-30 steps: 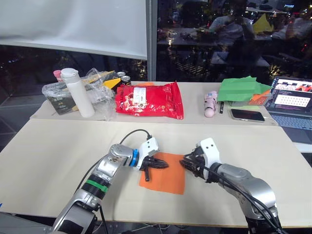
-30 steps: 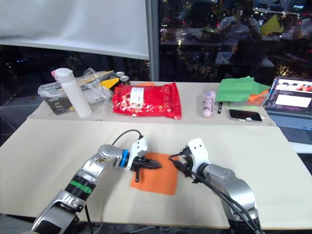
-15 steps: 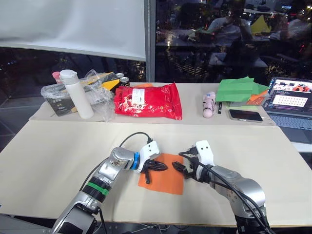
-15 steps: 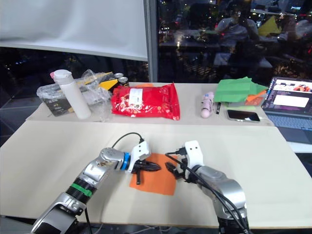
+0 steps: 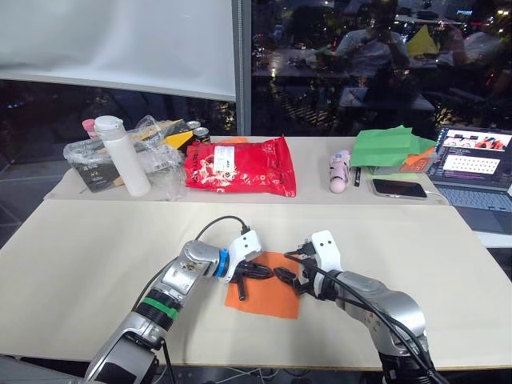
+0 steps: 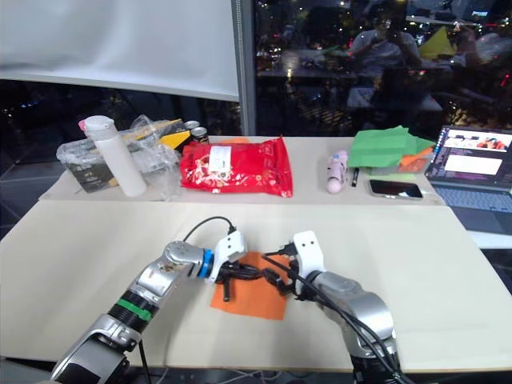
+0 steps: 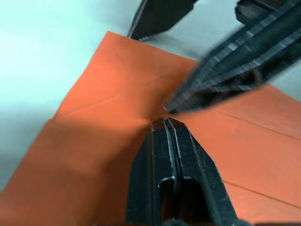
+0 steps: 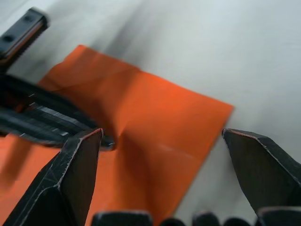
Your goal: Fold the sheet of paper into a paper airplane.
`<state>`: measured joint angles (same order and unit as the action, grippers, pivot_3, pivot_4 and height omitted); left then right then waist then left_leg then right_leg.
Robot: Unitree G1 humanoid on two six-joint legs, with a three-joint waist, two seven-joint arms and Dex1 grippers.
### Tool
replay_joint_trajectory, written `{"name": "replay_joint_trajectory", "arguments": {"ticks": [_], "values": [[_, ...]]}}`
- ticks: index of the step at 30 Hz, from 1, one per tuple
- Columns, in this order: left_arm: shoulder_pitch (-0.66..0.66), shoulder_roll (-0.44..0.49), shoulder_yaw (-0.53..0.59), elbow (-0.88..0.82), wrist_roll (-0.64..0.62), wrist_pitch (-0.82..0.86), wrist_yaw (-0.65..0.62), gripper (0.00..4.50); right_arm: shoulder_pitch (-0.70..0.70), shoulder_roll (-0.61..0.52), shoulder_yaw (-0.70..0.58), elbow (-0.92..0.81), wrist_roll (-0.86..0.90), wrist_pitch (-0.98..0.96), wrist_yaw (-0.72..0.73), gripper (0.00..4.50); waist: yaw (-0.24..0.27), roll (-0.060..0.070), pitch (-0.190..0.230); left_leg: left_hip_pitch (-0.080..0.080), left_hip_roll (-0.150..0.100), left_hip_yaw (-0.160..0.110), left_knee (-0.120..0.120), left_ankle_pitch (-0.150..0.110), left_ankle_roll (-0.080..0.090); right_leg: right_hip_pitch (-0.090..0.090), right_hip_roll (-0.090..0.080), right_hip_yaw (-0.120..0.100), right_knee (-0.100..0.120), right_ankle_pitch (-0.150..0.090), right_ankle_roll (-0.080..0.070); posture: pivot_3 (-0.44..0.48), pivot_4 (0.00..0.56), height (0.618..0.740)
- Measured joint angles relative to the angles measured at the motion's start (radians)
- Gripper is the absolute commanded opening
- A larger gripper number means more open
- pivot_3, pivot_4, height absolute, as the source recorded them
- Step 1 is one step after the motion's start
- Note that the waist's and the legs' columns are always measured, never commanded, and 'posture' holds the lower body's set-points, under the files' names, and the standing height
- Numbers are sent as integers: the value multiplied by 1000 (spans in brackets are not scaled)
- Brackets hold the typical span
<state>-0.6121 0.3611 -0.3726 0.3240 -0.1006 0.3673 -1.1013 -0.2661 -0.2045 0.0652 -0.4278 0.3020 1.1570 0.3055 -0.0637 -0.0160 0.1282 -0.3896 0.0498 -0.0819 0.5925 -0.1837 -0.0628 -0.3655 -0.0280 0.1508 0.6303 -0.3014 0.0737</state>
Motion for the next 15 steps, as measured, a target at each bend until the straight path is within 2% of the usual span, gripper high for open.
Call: {"name": "replay_joint_trajectory", "arguments": {"ticks": [13,14,15], "values": [[-1,0,0,10,1,-20,0,0,-2,0,4,2,-1,-5,9,4473,-3,0,0,0,0,0,0,0,0,0,0,0,0,0,0,0,150,715],[0,0,0,10,1,-20,0,0,-2,0,4,4,-1,-7,10,3957,-3,0,0,0,0,0,0,0,0,0,0,0,0,0,0,0,150,715],[0,0,0,10,1,-20,0,0,-3,-1,4,10,-2,-16,10,3670,-4,0,0,0,0,0,0,0,0,0,0,0,0,0,0,0,150,715]]}}
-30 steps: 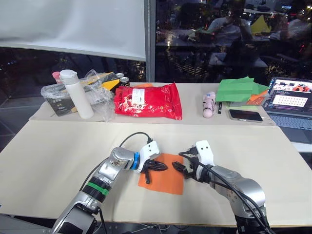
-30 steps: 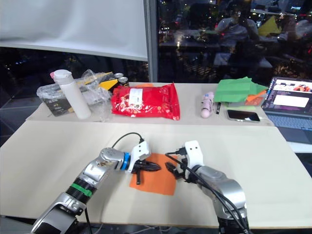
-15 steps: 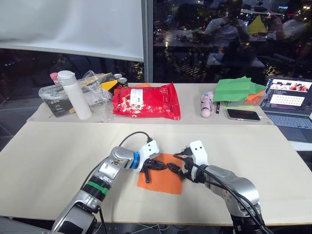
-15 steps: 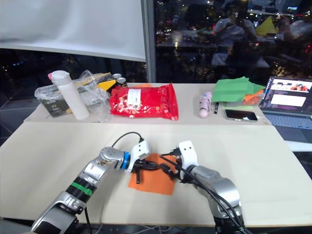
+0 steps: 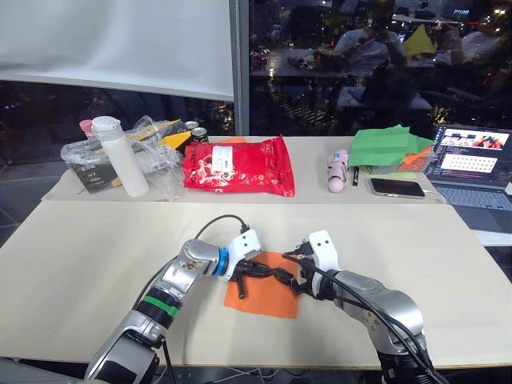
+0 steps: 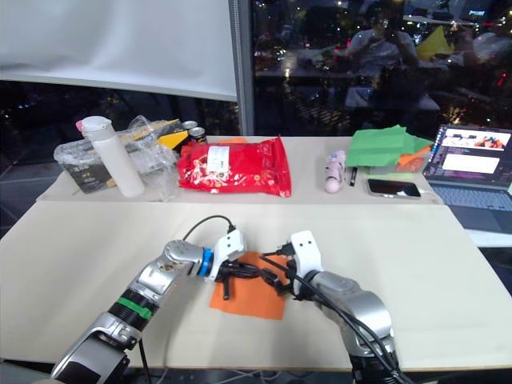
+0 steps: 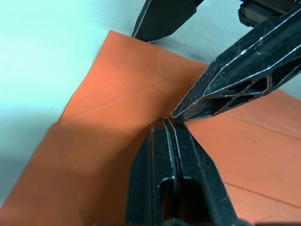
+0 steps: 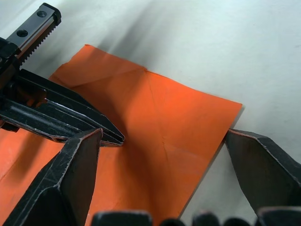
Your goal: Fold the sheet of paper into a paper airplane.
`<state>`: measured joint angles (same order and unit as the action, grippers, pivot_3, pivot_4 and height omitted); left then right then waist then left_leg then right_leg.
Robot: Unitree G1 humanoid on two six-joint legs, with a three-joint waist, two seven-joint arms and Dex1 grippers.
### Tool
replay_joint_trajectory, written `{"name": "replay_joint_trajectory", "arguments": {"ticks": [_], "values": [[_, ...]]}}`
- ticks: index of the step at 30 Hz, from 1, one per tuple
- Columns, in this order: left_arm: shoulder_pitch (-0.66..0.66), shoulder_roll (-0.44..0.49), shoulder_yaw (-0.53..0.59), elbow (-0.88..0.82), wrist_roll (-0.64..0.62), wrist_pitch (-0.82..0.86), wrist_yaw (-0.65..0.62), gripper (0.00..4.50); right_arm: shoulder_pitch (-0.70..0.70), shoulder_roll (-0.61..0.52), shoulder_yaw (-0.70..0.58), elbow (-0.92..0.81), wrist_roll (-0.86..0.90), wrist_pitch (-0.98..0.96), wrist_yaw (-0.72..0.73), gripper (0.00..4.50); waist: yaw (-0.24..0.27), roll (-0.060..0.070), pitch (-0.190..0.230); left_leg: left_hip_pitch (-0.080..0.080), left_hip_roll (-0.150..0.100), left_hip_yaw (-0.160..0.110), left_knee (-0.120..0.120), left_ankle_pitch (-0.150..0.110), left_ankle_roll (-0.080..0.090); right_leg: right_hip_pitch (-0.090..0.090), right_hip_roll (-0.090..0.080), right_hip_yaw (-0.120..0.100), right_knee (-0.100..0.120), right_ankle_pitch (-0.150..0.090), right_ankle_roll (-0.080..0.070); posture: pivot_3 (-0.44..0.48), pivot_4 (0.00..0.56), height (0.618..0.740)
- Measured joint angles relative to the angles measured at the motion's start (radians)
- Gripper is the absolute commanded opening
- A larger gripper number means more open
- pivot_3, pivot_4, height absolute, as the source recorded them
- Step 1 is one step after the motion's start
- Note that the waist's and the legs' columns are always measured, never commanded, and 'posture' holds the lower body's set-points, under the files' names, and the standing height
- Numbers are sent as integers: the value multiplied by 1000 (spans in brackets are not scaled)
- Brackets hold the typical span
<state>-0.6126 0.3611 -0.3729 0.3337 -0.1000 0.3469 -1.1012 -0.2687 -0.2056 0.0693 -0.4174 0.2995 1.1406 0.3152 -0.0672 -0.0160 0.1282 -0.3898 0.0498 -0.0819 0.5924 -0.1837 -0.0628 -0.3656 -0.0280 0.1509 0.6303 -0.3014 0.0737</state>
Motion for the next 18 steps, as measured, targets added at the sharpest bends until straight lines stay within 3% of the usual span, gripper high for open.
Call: {"name": "replay_joint_trajectory", "arguments": {"ticks": [9,11,18], "values": [[1,-1,-1,-2,1,-2,0,0,-9,-22,0,66,-4,-70,8,551,0,0,0,0,0,0,0,0,0,0,0,0,0,0,0,0,150,715],[2,-1,-2,-5,4,-2,0,0,-14,-23,-1,82,-3,-76,9,40,0,0,0,0,0,0,0,0,0,0,0,0,0,0,0,0,150,715],[5,-1,-3,-12,5,-1,-1,0,-30,-39,4,92,-5,-104,11,40,0,0,0,-1,0,0,0,0,0,0,0,0,0,0,0,0,150,715]]}}
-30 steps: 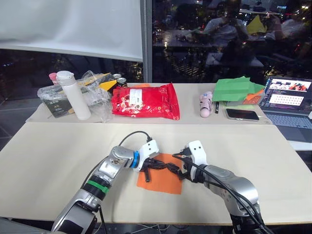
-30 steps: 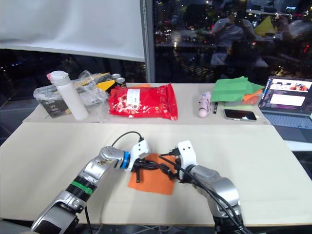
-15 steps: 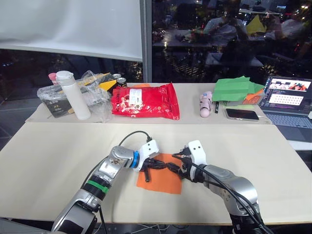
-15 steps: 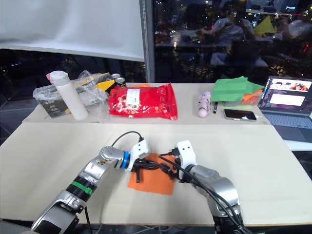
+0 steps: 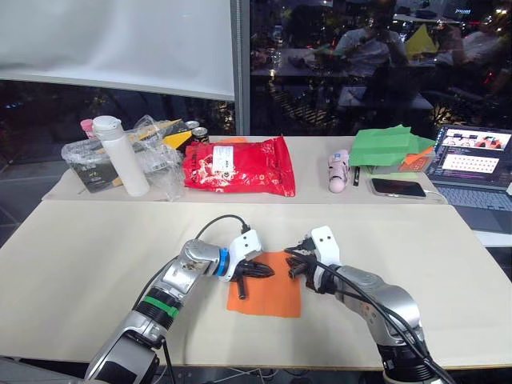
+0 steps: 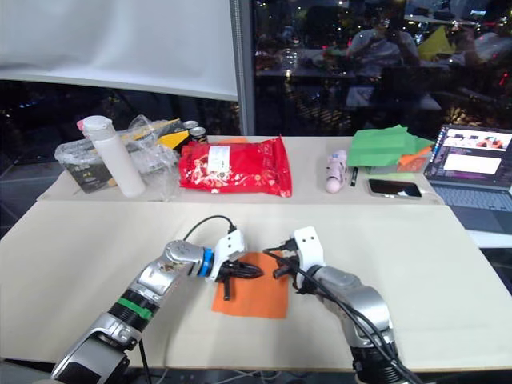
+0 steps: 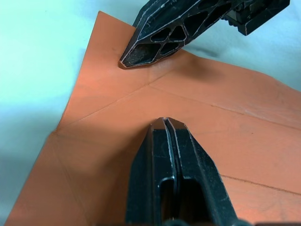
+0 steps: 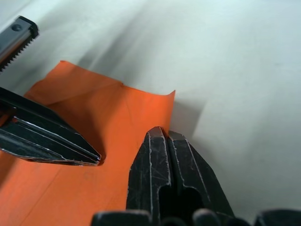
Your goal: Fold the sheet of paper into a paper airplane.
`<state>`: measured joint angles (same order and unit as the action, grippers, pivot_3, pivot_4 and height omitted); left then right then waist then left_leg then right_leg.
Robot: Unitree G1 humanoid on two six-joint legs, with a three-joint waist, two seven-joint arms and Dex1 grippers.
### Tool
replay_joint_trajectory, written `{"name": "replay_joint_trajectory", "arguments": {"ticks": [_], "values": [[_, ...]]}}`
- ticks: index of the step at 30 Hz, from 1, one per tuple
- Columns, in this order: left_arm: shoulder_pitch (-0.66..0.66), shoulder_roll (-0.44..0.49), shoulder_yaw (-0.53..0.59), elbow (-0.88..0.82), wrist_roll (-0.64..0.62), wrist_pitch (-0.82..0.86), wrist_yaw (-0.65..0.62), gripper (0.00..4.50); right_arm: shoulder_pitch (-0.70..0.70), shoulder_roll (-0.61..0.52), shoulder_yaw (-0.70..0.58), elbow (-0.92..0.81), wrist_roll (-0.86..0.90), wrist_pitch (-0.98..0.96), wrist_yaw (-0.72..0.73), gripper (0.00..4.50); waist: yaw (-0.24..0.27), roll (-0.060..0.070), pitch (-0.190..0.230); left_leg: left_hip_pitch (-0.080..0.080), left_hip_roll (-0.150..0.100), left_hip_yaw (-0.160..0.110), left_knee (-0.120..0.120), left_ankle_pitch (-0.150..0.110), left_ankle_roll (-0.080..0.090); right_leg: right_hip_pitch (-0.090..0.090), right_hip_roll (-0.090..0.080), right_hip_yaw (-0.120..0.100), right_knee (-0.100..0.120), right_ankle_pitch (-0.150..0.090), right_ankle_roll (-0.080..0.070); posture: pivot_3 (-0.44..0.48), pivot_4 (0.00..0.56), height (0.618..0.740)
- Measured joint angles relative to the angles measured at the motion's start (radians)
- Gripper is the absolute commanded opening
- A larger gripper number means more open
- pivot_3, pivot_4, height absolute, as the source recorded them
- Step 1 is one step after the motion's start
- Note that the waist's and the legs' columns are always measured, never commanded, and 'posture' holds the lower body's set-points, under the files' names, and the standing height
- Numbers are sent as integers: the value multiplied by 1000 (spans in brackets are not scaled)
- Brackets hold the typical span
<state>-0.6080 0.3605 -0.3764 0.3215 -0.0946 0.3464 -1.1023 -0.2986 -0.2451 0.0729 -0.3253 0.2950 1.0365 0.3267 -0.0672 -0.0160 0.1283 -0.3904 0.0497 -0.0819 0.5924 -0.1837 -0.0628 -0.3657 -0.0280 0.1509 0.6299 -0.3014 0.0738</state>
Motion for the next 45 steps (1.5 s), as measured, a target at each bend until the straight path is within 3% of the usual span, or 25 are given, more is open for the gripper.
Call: {"name": "replay_joint_trajectory", "arguments": {"ticks": [5,11,15,20,30,36,42,45], "values": [[0,-4,12,-4,-12,37,1,0,0,-48,58,-7,-30,-72,19,40,0,0,0,0,0,0,0,0,0,0,0,0,0,0,0,0,150,715],[-12,-10,98,-3,-105,206,2,0,-29,-155,149,5,-140,-253,47,40,-2,0,1,-2,0,0,0,0,0,-3,0,0,0,0,0,0,150,715],[14,67,133,-10,-102,191,0,0,-19,-224,173,22,-219,-387,78,40,-3,0,1,-1,0,0,-1,0,0,-2,0,0,0,0,1,0,150,715],[101,80,136,-69,-96,126,22,0,11,-259,222,46,-284,-512,116,40,1,0,1,0,0,0,-1,0,0,0,0,0,-1,0,1,0,150,715],[106,45,135,-94,-96,144,71,0,27,-360,310,122,-492,-776,153,40,9,0,1,1,0,0,0,0,0,2,0,0,-1,-1,1,0,150,715],[93,-5,182,-90,-164,258,89,0,28,-375,334,154,-598,-883,163,40,12,-1,2,0,0,0,0,0,0,1,0,0,-1,-1,1,0,150,715],[-9,-57,288,-95,-282,389,137,0,48,-364,353,164,-652,-944,176,40,16,-3,3,0,0,0,0,0,0,1,0,0,-1,0,1,0,150,715],[-48,-71,286,-86,-274,365,159,0,53,-363,363,164,-680,-967,193,40,17,-3,3,1,0,0,0,0,0,1,0,0,-1,0,1,0,150,715]]}}
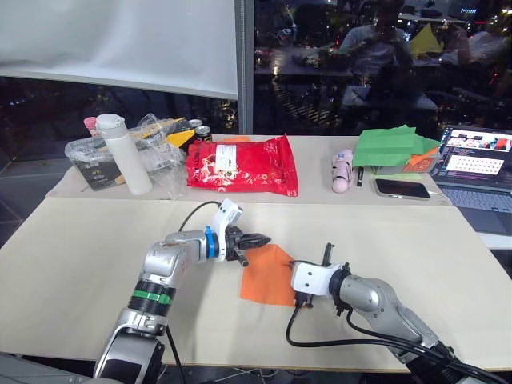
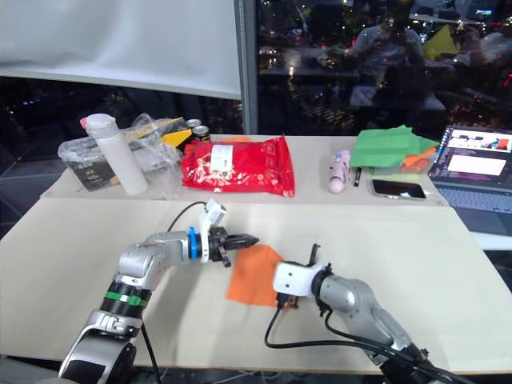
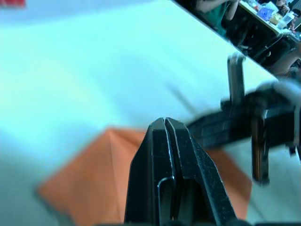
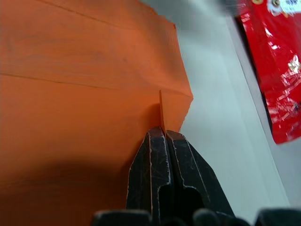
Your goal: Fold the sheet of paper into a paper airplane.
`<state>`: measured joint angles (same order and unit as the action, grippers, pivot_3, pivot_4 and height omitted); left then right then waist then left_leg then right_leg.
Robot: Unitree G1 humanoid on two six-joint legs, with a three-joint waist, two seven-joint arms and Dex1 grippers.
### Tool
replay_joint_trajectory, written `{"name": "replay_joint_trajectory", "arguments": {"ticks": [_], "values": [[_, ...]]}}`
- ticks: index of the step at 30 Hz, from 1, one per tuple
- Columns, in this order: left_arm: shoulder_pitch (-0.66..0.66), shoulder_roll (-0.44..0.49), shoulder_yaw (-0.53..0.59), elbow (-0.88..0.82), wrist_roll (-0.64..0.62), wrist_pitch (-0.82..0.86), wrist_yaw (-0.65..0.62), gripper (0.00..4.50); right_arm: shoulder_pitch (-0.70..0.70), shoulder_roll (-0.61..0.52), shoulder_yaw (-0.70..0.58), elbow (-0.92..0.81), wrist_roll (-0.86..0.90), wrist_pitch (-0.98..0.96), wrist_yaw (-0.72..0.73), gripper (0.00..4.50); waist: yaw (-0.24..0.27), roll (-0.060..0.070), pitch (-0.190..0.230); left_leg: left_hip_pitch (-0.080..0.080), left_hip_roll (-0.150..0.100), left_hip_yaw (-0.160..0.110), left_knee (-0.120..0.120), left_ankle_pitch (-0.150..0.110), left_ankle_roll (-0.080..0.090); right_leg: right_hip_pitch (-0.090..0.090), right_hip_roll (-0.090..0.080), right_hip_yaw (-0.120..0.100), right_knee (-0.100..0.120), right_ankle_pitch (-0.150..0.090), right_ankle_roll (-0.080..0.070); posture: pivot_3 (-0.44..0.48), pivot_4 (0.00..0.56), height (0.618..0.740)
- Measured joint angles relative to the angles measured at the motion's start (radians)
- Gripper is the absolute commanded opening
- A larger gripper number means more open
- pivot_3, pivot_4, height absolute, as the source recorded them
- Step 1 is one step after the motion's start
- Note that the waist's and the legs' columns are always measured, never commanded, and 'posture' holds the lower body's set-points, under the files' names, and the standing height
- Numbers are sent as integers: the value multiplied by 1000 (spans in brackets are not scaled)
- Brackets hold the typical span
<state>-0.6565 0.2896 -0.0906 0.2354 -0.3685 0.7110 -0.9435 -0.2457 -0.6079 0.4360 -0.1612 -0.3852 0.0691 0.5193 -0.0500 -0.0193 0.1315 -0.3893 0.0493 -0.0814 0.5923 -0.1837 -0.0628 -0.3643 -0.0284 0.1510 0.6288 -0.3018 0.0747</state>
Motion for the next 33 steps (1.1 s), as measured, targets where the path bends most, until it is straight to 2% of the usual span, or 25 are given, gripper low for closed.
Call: {"name": "replay_joint_trajectory", "arguments": {"ticks": [7,13,20,23,30,33], "values": [[-2,-8,-129,98,142,-184,26,0,23,11,12,-7,-33,-45,9,40,2,0,0,1,0,0,0,0,0,1,0,0,0,0,0,0,150,715],[1,-63,-173,158,206,-277,44,0,28,12,10,-15,-70,-53,10,40,4,0,0,1,0,0,0,0,0,1,0,0,0,0,0,0,150,715],[6,-79,-207,198,258,-325,66,0,35,19,7,-24,-102,-56,14,40,4,0,0,1,0,0,0,0,0,1,0,0,0,0,0,0,150,715],[14,-79,-214,187,272,-330,77,0,40,25,-3,-28,-101,-56,23,767,4,0,0,2,0,0,0,0,0,3,0,0,0,0,0,0,150,715],[31,-82,-219,168,286,-333,85,0,143,-15,-84,-172,-41,-36,97,3222,6,0,0,5,0,0,0,0,0,7,0,0,-1,-1,1,0,150,715],[50,-80,-208,147,274,-317,76,0,220,-34,-181,-224,57,7,136,3222,5,-1,0,5,0,0,0,0,0,7,0,0,-1,-1,1,0,150,715]]}}
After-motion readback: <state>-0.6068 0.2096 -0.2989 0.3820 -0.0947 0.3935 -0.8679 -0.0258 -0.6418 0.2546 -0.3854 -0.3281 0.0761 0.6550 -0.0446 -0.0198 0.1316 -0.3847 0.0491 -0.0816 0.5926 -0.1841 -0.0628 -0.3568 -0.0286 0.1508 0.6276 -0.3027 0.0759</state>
